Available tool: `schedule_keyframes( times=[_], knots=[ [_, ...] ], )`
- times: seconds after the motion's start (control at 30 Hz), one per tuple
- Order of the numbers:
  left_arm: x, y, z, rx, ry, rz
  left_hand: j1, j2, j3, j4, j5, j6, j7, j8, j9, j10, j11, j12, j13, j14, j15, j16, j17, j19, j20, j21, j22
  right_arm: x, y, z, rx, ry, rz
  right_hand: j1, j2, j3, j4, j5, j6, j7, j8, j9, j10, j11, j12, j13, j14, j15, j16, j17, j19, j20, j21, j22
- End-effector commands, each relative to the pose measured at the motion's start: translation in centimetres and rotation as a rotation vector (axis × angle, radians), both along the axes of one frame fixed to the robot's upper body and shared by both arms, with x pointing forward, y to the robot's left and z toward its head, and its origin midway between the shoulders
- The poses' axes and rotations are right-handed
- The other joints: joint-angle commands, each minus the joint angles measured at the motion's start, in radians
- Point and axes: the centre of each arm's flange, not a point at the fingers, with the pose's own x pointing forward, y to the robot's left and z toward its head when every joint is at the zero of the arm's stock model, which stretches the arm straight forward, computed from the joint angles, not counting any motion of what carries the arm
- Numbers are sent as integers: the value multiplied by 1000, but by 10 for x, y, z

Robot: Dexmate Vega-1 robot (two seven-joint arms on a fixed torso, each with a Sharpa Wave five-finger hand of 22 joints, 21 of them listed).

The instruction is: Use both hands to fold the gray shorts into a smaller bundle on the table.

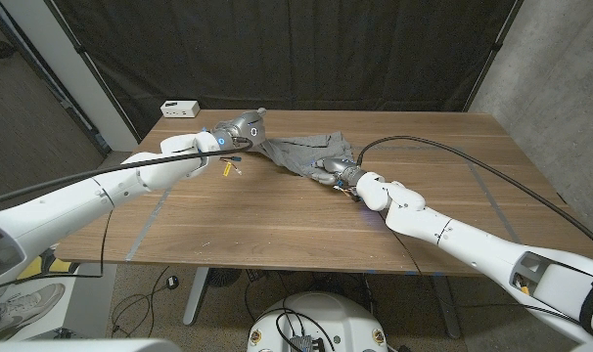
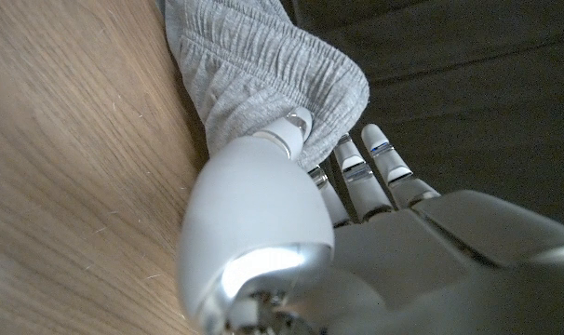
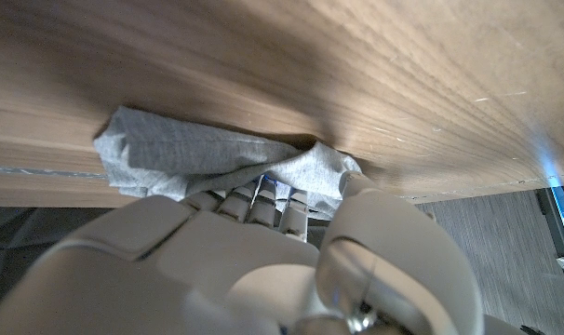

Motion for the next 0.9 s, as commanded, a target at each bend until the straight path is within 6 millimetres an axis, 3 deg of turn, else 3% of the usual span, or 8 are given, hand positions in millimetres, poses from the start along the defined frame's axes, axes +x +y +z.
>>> schedule_keyframes(
  times=[0.03, 0.43, 0.9],
  knots=[
    [6, -3, 28, 104, -36, -1, 14, 1, -1, -6, -3, 1, -11, 6, 1, 1, -3, -4, 6, 8, -181, 6, 4, 2, -6, 12, 3, 3, 1, -4, -1, 6, 0, -12, 1, 10, 0, 6, 11, -1, 2, 1, 8, -4, 6, 1, 8, -4, 4, 0, 85, 82, 4, 7],
    [18, -12, 43, 190, -47, -46, 18, 2, -1, -7, -7, -3, -14, 9, 0, -2, -3, -6, 12, 10, -183, 11, 9, 3, -10, 17, 3, 7, 0, -4, -1, 19, 5, -16, 0, 18, -1, 6, 11, -1, 1, 1, 7, -3, 5, 1, 6, -4, 3, -4, 86, 82, -2, 8],
    [24, -42, 65, 295, -61, -100, 21, 2, -2, -7, -11, -5, -18, 14, -2, -3, -3, -8, 19, 11, -183, 14, 13, 2, -14, 22, 2, 0, -4, -8, -2, 2, 5, -18, -1, 27, -3, 6, 14, 0, 1, 1, 8, -3, 5, 1, 5, -4, 3, -9, 85, 82, -8, 8]
  ],
)
